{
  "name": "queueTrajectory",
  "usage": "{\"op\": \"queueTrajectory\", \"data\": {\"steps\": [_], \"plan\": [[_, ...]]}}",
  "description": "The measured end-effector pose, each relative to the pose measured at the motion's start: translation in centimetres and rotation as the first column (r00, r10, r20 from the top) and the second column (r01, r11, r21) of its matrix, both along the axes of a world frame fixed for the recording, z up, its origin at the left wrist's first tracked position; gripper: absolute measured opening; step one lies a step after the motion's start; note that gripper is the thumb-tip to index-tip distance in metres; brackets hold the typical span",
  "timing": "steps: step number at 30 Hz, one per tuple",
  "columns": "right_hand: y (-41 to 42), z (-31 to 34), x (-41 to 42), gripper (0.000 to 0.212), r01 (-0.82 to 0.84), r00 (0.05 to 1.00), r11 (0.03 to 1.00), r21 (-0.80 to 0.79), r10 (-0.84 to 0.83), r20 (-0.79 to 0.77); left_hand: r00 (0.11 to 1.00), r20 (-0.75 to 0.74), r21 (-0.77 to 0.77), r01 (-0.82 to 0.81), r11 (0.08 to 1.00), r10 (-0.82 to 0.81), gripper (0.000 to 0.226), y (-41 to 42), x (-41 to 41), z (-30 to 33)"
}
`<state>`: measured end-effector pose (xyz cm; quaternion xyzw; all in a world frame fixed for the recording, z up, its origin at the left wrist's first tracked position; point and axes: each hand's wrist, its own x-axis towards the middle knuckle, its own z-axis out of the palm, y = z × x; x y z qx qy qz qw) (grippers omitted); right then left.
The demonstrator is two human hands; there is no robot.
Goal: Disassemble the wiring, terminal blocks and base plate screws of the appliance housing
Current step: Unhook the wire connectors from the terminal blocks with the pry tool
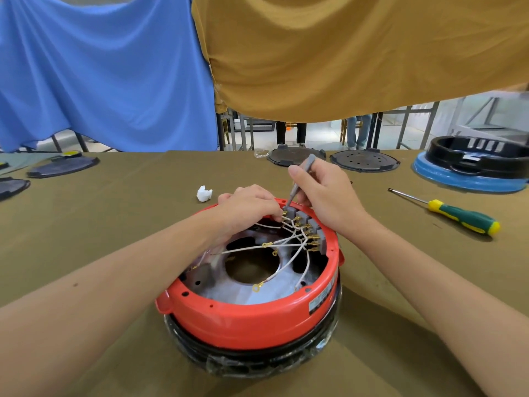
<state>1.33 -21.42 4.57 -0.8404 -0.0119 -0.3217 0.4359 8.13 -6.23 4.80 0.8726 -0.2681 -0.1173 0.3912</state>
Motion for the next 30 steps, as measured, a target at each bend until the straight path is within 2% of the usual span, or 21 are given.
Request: {"op": "queueTrajectory", "data": {"steps": [3, 8, 16, 22, 24, 27, 30], "plan": [[0.4, 0.3, -0.7, 0.031, 0.016, 0.996, 0.972, -0.236, 0.006, 0.093, 1.000, 0.021, -0.014, -0.002, 1.000, 0.003, 0.028, -0.1, -0.1, 0.0], [0.5, 0.4, -0.9, 0.031, 0.026, 0.996, 0.968, -0.248, -0.004, 0.088, 0.999, 0.049, 0.019, 0.003, 1.000, -0.004, 0.017, 0.1, -0.1, 0.2], [0.1, 0.3, 0.8, 0.038, 0.053, 0.997, 0.995, 0.084, -0.047, -0.069, 1.000, 0.028, 0.044, -0.001, 0.999, 0.000, 0.017, 0.3, -0.8, 0.5], [-0.3, -0.3, 1.1, 0.037, 0.072, 0.992, 0.981, 0.183, -0.052, -0.111, 1.000, 0.019, 0.046, 0.000, 0.999, -0.001, 0.018, 0.3, -0.9, 0.6], [-0.1, -0.2, 0.7, 0.037, 0.065, 0.997, 0.988, 0.143, -0.057, -0.061, 1.000, 0.017, 0.041, 0.000, 0.999, 0.000, 0.017, 0.4, -0.9, 0.6], [0.4, 0.0, -0.1, 0.036, 0.064, 0.997, 0.998, -0.022, -0.063, 0.042, 1.000, 0.030, 0.040, -0.006, 0.999, 0.005, 0.016, 0.3, -1.0, 0.6], [0.6, 0.3, -0.4, 0.036, 0.037, 0.997, 0.990, -0.139, -0.027, 0.072, 0.999, 0.048, 0.044, -0.012, 0.999, 0.010, 0.017, 0.2, -1.0, 0.6]]}}
